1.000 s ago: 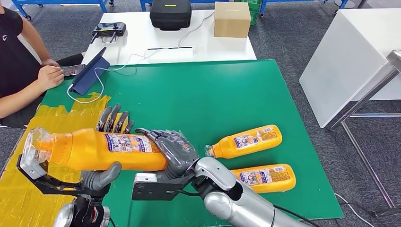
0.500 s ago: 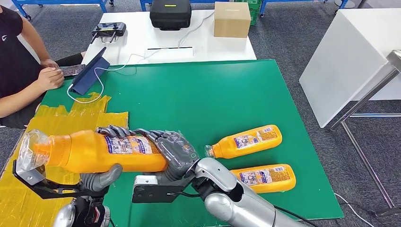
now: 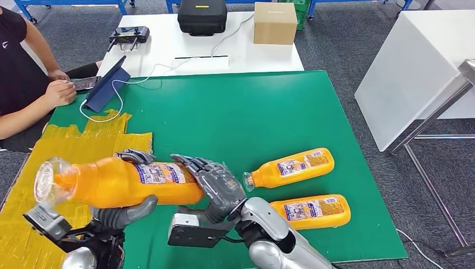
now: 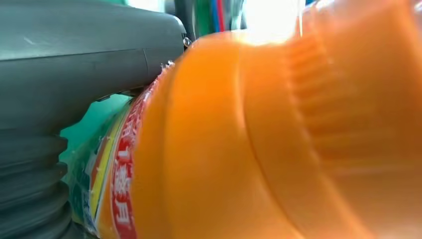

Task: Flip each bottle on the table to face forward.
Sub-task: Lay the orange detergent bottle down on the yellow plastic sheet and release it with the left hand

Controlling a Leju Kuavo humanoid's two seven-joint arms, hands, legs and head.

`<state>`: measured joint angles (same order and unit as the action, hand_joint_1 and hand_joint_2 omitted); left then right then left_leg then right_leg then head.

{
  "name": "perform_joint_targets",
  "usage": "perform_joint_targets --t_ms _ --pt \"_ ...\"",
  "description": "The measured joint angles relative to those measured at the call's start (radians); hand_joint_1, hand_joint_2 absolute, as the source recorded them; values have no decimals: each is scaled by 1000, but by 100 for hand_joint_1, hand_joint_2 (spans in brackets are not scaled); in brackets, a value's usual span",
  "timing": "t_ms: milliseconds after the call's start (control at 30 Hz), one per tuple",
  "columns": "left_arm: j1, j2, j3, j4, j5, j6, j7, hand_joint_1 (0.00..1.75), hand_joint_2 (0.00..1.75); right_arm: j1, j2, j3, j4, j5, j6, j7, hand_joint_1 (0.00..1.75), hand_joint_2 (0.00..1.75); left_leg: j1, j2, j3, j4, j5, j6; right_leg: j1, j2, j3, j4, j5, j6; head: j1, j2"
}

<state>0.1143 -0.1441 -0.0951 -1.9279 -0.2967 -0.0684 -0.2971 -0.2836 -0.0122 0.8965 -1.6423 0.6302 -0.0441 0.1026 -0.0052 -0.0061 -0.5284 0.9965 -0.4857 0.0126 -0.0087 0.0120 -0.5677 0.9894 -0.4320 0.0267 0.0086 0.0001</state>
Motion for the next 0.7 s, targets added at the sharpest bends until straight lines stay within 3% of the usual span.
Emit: perform_joint_targets --t_ms 167,267,433,600,700 --pt "6 66 145 29 -427 226 -29 175 175 104 -23 -91 -106 50 -8 -30 0 0 0 0 0 0 0 0 1 1 -1 0 0 0 -1 0" --pt "28 113 216 77 -595 305 -33 175 175 165 -48 -147 -179 64 -7 -46 0 0 1 0 0 -1 0 0 1 1 -1 0 0 0 -1 0" --pt "61 163 305 154 -705 353 -36 175 175 250 -91 -213 -269 75 -8 -73 0 0 1 1 -1 -1 0 0 1 1 -2 0 0 0 0 0" --pt "78 205 327 213 -835 357 -12 175 175 288 -111 -235 -314 85 -2 -84 0 0 0 1 -1 -1 0 0 0 1 -1 0 0 0 0 0" --pt "82 227 329 243 -884 356 -5 175 175 298 -120 -241 -331 91 7 -86 0 131 0 1 -1 0 0 0 0 1 -1 0 0 0 0 0"
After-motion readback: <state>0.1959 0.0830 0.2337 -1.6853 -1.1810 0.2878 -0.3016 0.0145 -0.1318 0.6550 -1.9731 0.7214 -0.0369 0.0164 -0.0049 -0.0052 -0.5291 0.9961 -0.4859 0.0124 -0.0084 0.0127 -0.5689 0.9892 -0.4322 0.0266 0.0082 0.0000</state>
